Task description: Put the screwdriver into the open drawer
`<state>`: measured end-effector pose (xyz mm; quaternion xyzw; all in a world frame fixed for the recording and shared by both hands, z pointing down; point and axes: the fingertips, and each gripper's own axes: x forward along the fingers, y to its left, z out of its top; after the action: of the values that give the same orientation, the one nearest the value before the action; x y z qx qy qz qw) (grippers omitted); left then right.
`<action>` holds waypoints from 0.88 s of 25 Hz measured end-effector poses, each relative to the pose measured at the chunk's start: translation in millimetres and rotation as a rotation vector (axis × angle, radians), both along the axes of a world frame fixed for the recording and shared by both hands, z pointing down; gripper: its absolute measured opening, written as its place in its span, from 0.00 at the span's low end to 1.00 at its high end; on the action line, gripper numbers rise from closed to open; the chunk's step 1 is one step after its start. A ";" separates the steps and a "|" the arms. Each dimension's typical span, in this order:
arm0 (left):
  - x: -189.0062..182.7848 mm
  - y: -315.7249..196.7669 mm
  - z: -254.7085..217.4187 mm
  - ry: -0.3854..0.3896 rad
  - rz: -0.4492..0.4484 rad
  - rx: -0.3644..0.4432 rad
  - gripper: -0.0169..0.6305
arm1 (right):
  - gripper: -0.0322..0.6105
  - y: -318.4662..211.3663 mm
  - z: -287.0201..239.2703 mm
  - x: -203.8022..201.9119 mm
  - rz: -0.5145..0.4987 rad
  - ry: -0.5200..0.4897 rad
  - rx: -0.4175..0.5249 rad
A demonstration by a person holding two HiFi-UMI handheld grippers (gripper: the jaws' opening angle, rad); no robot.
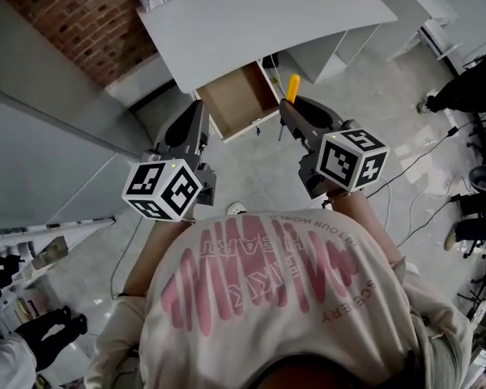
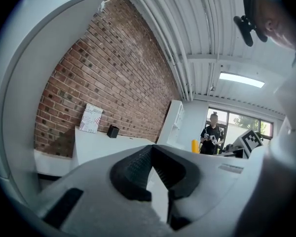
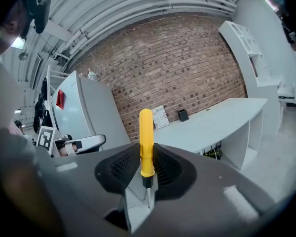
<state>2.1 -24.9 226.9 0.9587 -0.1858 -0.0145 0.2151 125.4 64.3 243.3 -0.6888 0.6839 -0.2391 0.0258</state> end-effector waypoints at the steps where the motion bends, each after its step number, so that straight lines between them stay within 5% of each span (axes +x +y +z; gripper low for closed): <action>1: -4.3 -11.7 4.0 -0.005 -0.009 -0.005 0.03 | 0.20 -12.6 3.6 -3.6 -0.008 -0.007 -0.003; 16: -101.4 -66.3 133.6 -0.217 -0.228 -0.218 0.03 | 0.19 -106.1 173.7 -34.3 -0.182 -0.003 -0.270; 22: -115.1 -77.4 155.7 -0.282 -0.310 -0.244 0.03 | 0.19 -123.3 242.6 -30.0 -0.257 0.028 -0.414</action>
<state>-113.1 -102.3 382.6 0.8783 -0.3591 0.1092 0.2962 95.4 -59.0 486.0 -0.5902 0.7024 -0.3659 -0.1563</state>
